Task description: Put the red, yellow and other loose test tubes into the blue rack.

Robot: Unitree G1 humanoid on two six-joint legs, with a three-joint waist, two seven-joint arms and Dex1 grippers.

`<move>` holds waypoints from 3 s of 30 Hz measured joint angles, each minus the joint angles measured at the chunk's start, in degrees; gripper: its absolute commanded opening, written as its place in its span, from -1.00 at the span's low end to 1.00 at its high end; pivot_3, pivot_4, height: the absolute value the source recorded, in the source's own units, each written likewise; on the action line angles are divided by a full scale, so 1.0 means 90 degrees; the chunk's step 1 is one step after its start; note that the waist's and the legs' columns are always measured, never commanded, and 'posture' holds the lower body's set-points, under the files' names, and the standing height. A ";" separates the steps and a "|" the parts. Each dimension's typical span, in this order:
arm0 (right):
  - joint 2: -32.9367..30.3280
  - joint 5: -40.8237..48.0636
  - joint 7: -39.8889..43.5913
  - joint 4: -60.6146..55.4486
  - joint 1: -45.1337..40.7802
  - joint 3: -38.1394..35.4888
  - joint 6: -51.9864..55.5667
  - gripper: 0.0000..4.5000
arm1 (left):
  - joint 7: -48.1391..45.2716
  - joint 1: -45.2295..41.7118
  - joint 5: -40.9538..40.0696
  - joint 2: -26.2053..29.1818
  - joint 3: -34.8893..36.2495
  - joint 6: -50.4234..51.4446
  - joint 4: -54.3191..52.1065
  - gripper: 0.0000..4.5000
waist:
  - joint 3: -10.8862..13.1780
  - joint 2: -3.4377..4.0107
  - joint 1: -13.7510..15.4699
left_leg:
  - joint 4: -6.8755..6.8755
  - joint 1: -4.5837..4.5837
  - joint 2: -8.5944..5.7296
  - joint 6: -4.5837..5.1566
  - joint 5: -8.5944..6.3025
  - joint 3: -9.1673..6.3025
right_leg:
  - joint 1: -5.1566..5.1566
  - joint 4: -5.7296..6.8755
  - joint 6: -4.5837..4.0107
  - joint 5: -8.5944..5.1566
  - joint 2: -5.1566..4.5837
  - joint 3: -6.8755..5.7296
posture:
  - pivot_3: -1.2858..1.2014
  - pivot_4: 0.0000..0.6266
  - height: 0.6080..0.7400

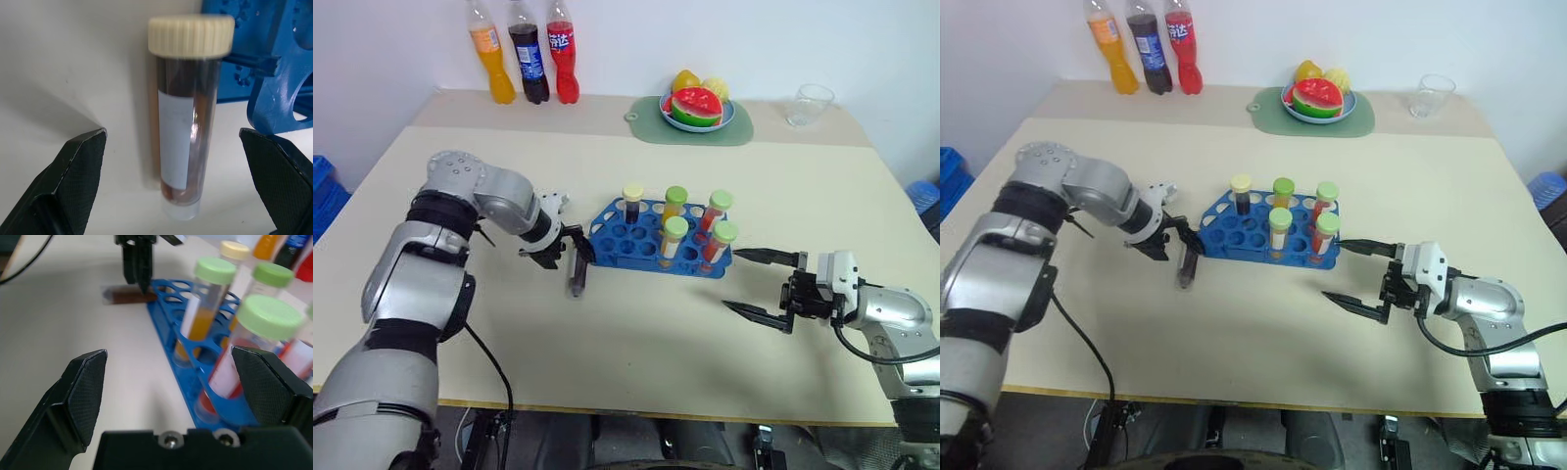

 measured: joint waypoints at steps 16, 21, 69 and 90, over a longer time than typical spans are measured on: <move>0.0003 -0.0077 0.0005 0.0190 -0.0270 0.0071 -0.0067 1.00 | -0.0228 -0.0040 0.1132 -0.0126 0.0896 0.0014 0.0457 -0.24 | 0.0002 -0.0004 -0.0135 | -0.0006 -0.0002 0.0003 -0.0015 0.0007 -0.0010 | -0.0004 0.0006 0.0016 0.0000 -0.0001 -0.0010 | 0.03 -0.52 1.00; 0.0007 -0.0115 0.0070 0.0328 -0.0302 0.0107 -0.0094 1.00 | -0.0188 0.0698 -0.0024 0.0485 0.0483 0.0008 -0.0741 -0.47 | 0.0003 -0.0005 -0.0216 | -0.0013 -0.0002 0.0013 -0.0030 0.0015 -0.0015 | -0.0015 0.0018 0.0014 0.0000 -0.0002 -0.0012 | 0.03 -0.52 1.00; -0.0067 0.0006 -0.1027 -0.1616 0.1282 -0.0718 0.0651 1.00 | -1.3259 0.3934 0.7992 0.0016 0.1665 -0.9748 -0.4143 -0.65 | 0.0018 0.0009 -0.0163 | -0.0012 -0.0034 -0.0002 0.0036 -0.0019 -0.0001 | 0.0005 -0.0073 0.0003 -0.0009 -0.0035 -0.0038 | 0.03 -0.52 1.00; 0.0026 -0.0111 -0.0978 -0.1049 0.0728 -0.0228 0.0395 1.00 | -1.2988 0.3740 0.9057 -0.0588 0.1535 -1.0208 -0.3569 -0.43 | 0.0017 0.0009 -0.0150 | -0.0006 -0.0033 -0.0001 0.0039 -0.0021 -0.0003 | 0.0004 -0.0058 0.0008 -0.0006 -0.0034 -0.0039 | 0.03 -0.52 1.00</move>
